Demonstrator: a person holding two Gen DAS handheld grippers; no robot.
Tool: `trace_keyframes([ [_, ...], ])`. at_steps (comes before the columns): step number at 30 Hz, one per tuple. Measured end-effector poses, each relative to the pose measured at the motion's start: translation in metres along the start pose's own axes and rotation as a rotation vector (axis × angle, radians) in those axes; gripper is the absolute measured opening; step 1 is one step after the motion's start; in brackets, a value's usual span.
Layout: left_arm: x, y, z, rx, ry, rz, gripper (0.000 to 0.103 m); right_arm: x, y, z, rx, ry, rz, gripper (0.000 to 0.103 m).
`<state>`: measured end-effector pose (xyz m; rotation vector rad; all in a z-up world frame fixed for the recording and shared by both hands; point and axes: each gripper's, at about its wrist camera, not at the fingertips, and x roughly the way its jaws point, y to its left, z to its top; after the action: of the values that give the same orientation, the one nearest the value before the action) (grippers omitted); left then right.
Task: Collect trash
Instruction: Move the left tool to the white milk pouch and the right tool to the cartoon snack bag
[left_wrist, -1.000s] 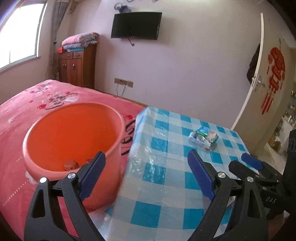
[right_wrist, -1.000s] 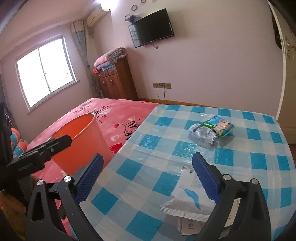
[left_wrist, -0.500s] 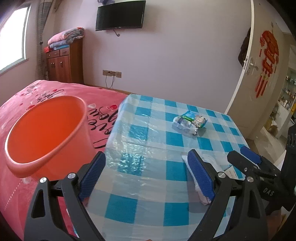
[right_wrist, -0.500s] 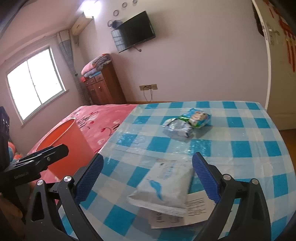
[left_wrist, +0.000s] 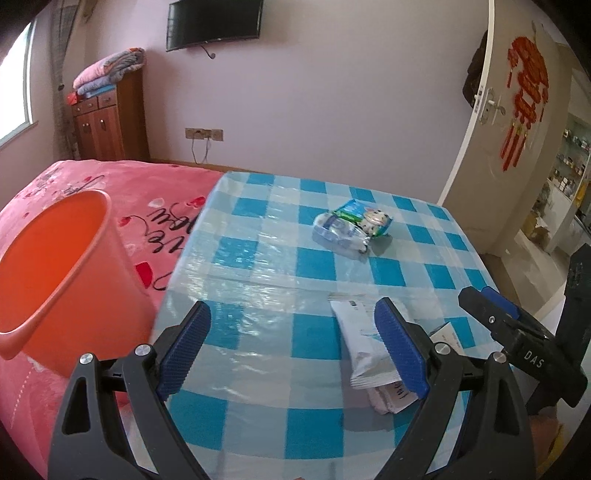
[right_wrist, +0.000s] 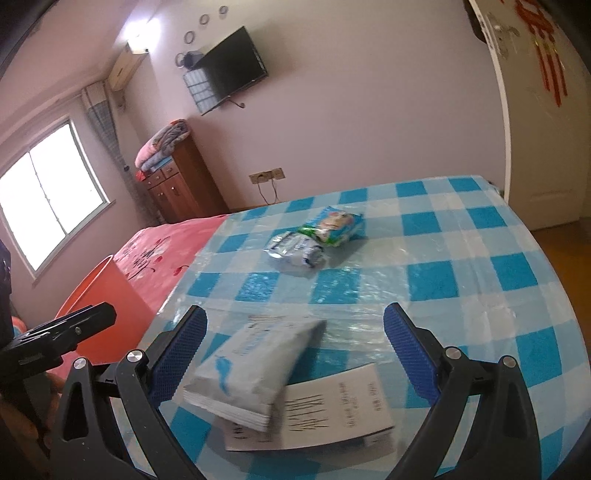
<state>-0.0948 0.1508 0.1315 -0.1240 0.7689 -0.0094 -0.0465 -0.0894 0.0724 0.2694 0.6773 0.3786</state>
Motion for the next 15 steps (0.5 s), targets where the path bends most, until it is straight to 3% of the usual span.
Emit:
trace_keyframes([
  [15,0.09,-0.037,0.049,-0.06,0.167,-0.12,0.091,0.022,-0.068,0.005,0.097,0.067,-0.033,0.095],
])
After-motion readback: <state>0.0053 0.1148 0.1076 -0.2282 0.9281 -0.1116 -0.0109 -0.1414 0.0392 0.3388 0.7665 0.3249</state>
